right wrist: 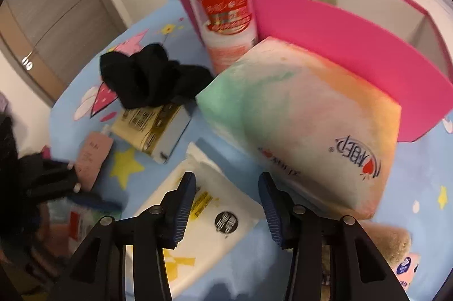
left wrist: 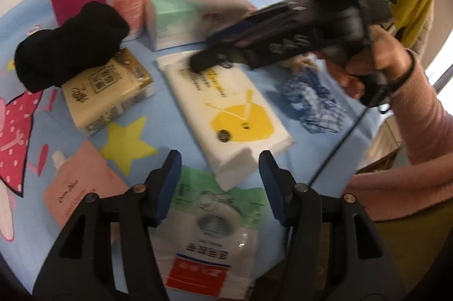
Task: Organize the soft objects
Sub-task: 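Move the right tool back to the white wet-wipes pack, then grasp the white wet-wipes pack with the right gripper and lift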
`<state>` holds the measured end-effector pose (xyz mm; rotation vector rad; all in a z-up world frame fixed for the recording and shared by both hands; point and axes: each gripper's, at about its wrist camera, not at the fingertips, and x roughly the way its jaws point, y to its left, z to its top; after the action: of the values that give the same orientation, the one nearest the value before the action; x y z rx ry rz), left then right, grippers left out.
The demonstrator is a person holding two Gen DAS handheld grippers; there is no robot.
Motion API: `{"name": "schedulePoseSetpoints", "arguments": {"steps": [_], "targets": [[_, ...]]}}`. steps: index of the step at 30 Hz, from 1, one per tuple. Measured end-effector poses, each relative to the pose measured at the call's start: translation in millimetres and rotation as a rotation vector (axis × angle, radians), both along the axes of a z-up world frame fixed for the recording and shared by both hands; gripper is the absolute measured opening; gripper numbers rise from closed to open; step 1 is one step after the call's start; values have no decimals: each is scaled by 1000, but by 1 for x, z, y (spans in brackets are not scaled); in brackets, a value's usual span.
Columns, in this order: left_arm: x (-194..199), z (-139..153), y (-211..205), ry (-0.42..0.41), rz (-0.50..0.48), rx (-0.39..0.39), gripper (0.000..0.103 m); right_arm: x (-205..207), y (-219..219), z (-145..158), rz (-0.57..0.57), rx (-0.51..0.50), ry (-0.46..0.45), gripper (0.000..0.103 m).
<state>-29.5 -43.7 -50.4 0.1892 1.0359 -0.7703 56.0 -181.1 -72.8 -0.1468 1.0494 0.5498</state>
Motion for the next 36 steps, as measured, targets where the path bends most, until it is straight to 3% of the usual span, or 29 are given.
{"name": "schedulePoseSetpoints", "arguments": {"steps": [3, 7, 10, 14, 18, 20, 27, 33, 36], "targets": [[6, 0, 5, 11, 43, 1, 47, -8, -8, 0, 32, 6, 27, 37], [13, 1, 6, 3, 83, -4, 47, -25, -24, 2, 28, -8, 33, 18], [21, 3, 10, -9, 132, 4, 47, -42, -25, 2, 19, -14, 44, 13], [30, 6, 20, 33, 168, -28, 47, -56, -32, 1, 16, 17, 70, 15], [27, 10, 37, 52, 162, -61, 52, -53, -44, 1, -30, 76, 69, 32], [20, 12, 47, 59, 148, -62, 54, -49, -44, 0, -37, 90, 68, 33], [-7, 7, 42, 132, 60, -29, 55, -53, -46, -3, -29, 136, 67, 33], [-1, 3, 26, 201, 24, -70, 55, -63, -45, -7, -58, 182, 75, 28], [1, 3, 19, 189, 32, -70, 55, -65, -47, -7, -67, 197, 76, 28]]}}
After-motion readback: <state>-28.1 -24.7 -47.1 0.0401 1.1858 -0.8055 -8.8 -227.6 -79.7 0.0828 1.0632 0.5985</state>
